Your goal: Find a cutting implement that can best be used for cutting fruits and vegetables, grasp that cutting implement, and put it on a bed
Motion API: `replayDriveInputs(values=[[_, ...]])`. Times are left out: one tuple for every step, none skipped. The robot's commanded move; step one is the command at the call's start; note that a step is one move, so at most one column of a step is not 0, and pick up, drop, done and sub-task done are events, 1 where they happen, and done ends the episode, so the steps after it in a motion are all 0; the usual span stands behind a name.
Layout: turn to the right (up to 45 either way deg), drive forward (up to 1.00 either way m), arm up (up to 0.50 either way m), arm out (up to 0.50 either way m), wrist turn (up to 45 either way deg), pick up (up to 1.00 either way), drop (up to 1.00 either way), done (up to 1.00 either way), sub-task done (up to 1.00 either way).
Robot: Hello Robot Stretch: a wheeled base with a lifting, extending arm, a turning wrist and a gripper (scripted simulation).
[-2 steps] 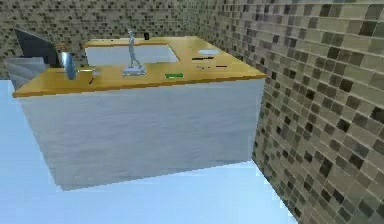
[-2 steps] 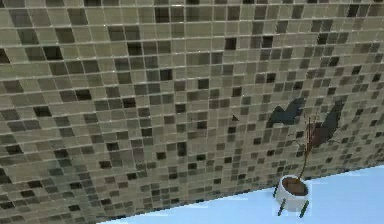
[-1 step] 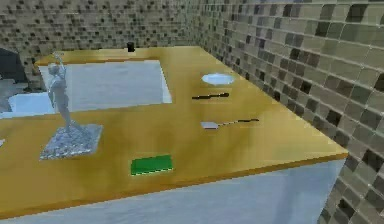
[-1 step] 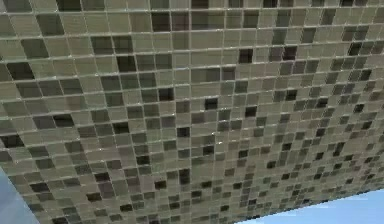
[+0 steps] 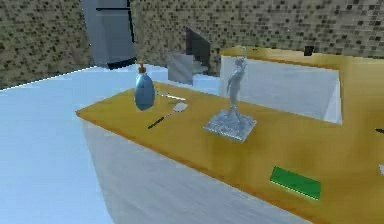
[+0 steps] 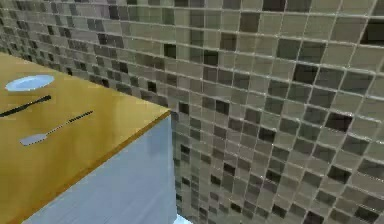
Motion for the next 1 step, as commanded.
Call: replayDriveInputs(values=[[-45.0, 0.0, 0.0, 0.0, 0.0, 0.0, 0.0, 0.0, 0.0]])
